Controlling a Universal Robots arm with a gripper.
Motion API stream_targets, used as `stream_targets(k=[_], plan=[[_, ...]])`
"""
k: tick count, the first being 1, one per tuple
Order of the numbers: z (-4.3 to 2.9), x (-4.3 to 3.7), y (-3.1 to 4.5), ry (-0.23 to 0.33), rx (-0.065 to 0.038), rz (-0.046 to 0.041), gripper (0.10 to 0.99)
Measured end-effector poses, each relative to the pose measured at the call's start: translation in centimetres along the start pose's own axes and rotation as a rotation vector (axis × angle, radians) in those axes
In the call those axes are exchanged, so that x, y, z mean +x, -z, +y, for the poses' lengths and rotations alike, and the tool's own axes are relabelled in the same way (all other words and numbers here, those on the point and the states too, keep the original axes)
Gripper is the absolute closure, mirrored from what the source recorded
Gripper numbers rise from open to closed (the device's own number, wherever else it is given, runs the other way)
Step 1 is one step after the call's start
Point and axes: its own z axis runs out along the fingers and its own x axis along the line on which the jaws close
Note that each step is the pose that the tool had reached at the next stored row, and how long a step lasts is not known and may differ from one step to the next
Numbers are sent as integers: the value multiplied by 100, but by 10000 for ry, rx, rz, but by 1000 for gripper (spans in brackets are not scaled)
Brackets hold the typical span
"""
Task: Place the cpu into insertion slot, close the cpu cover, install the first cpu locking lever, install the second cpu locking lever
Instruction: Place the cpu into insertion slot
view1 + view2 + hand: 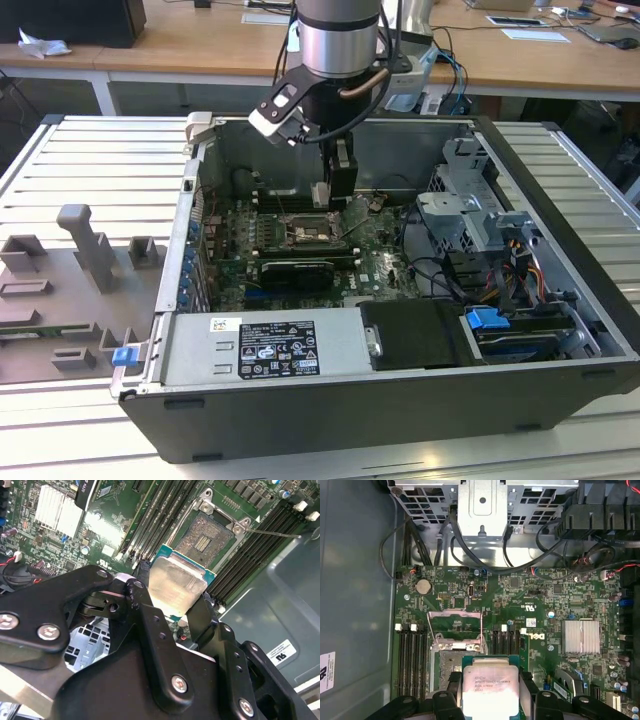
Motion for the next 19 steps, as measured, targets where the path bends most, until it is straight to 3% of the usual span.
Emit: stream_targets(k=[19], plan=[[-58,0,-58,-6,-1,2,545]])
